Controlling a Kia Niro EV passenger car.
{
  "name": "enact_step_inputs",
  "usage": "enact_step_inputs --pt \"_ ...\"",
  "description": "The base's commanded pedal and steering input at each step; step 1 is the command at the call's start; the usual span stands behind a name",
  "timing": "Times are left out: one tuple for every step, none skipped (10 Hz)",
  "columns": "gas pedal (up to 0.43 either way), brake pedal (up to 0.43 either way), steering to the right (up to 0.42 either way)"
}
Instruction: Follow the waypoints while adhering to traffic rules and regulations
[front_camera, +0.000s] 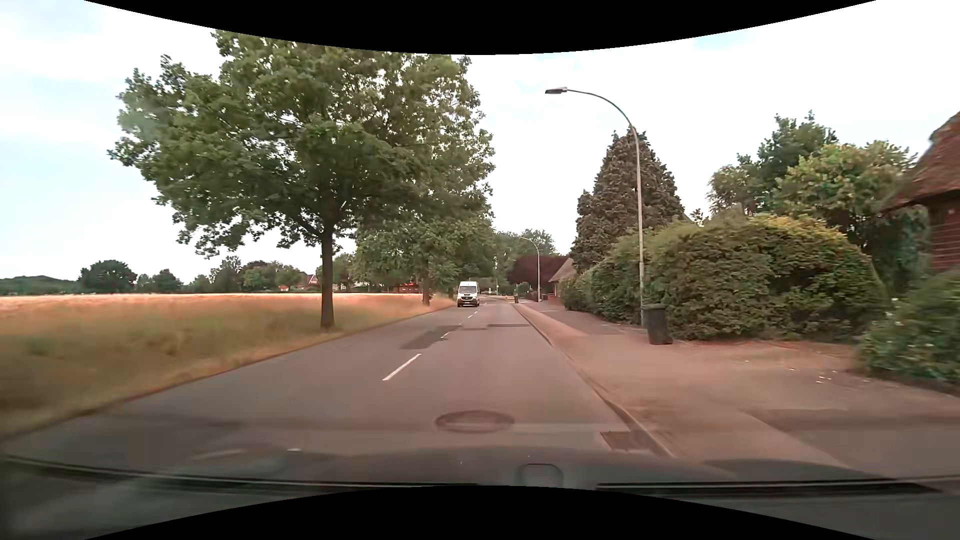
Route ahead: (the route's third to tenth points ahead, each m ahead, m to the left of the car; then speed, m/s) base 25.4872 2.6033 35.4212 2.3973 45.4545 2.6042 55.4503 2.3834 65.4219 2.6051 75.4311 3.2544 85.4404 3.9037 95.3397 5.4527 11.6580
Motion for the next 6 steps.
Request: enact_step_inputs --pt "0.118 0.0 -0.002" --pt "0.118 0.0 -0.002" --pt "0.118 0.0 -0.003" --pt "0.118 0.0 0.0" --pt "0.118 0.0 0.002" --pt "0.118 0.0 0.0"
